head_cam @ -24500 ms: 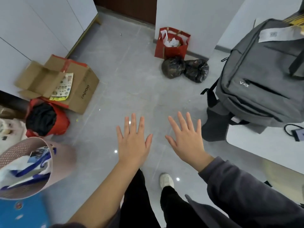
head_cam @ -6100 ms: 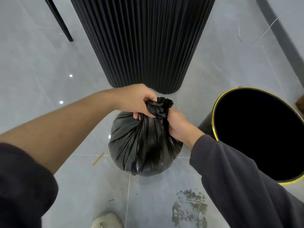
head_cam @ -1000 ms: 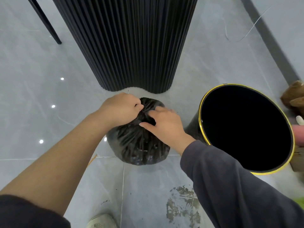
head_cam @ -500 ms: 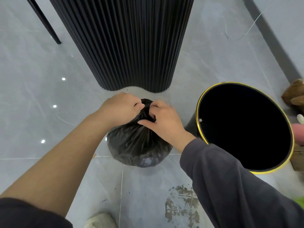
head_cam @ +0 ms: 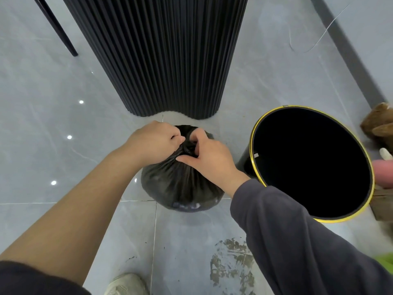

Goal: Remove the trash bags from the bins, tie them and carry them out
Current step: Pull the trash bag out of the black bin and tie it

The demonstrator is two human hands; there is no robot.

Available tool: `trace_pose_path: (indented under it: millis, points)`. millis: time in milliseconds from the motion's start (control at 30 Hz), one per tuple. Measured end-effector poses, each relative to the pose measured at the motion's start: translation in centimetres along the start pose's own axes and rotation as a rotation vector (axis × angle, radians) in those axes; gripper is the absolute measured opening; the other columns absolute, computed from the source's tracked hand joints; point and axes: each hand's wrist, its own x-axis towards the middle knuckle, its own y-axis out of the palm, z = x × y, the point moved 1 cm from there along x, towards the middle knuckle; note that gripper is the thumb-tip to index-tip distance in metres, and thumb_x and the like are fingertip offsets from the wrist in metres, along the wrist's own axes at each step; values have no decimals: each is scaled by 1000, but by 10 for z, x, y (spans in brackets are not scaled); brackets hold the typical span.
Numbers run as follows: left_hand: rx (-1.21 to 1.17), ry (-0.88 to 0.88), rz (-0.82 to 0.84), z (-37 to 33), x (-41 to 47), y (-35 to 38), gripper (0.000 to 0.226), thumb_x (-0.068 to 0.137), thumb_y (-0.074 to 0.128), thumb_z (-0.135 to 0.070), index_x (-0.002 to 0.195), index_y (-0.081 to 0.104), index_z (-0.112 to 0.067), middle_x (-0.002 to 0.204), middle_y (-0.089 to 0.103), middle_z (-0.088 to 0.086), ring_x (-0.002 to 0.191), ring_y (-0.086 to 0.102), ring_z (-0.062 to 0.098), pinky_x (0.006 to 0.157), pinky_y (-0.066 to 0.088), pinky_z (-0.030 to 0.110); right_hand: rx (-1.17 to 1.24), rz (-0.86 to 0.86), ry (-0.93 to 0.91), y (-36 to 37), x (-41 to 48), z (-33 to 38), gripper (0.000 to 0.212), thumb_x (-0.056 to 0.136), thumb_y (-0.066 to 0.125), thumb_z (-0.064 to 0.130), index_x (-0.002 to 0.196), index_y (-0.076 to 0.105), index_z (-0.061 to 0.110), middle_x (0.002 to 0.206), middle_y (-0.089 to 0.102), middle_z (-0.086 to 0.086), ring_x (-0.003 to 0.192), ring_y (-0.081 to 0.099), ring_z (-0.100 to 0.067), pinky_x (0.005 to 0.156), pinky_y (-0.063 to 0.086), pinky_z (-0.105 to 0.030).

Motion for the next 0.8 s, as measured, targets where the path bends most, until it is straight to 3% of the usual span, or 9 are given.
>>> trace_pose_path:
  millis: [67, 167, 267, 367, 467, 600, 667, 800]
  points:
    - [-6, -1, -7, -1, -1, 0, 38, 97, 42, -36, 79, 62, -8, 76, 62, 11, 69, 54, 23, 66, 47, 42, -50, -4, -24, 0, 0, 0, 48, 81, 61, 58, 112, 54, 22, 70, 53, 10, 69, 58, -17, 64, 40, -31]
    - [-2, 0, -9, -3, 0, -1, 39, 97, 42, -36, 77, 61, -9, 74, 61, 9, 70, 55, 24, 67, 47, 41, -150, -69, -94, 2, 0, 0, 43, 80, 61, 59, 88, 64, 16, 77, 47, 6, 78, 52, -19, 69, 40, -35]
    - [2, 1, -14, -2, -1, 0, 39, 97, 43, -36, 75, 61, -8, 69, 58, 8, 65, 51, 21, 61, 44, 38, -83, -86, -94, 3, 1, -2, 41, 79, 66, 53, 76, 57, 13, 85, 48, 2, 78, 47, -18, 65, 36, -32]
    - [-3, 7, -17, -3, -1, -1, 39, 97, 43, -35, 75, 60, -9, 66, 55, 6, 63, 50, 20, 61, 43, 38, -8, -28, -26, 0, -1, -1, 39, 81, 66, 50, 92, 50, 17, 79, 51, 6, 69, 49, -15, 56, 39, -32]
    - [-11, 6, -15, -3, -1, -1, 39, 97, 42, -35, 75, 60, -8, 64, 52, 3, 61, 47, 18, 59, 39, 35, -53, -34, -20, 1, -3, 0, 44, 83, 63, 52, 112, 54, 20, 73, 54, 7, 70, 57, -17, 63, 46, -35]
    - [-25, 9, -17, -1, 0, -1, 39, 97, 43, -36, 71, 58, -11, 63, 52, 2, 61, 47, 17, 60, 41, 35, -154, -144, -67, 6, -1, -4, 38, 80, 64, 55, 89, 65, 18, 87, 49, 2, 85, 48, -19, 73, 36, -35]
    - [-38, 7, -16, 1, -1, -2, 39, 97, 44, -36, 72, 59, -10, 64, 53, 4, 63, 49, 19, 61, 42, 36, -119, -157, -77, 7, 0, -5, 37, 78, 66, 53, 82, 62, 17, 91, 49, 2, 86, 46, -18, 75, 36, -34]
    - [-42, 10, -9, 1, -1, -3, 39, 96, 44, -36, 73, 60, -9, 72, 60, 10, 70, 55, 25, 68, 48, 43, -44, -114, -22, 4, -1, -3, 41, 79, 66, 53, 81, 42, 20, 70, 42, 12, 67, 43, -12, 68, 34, -31]
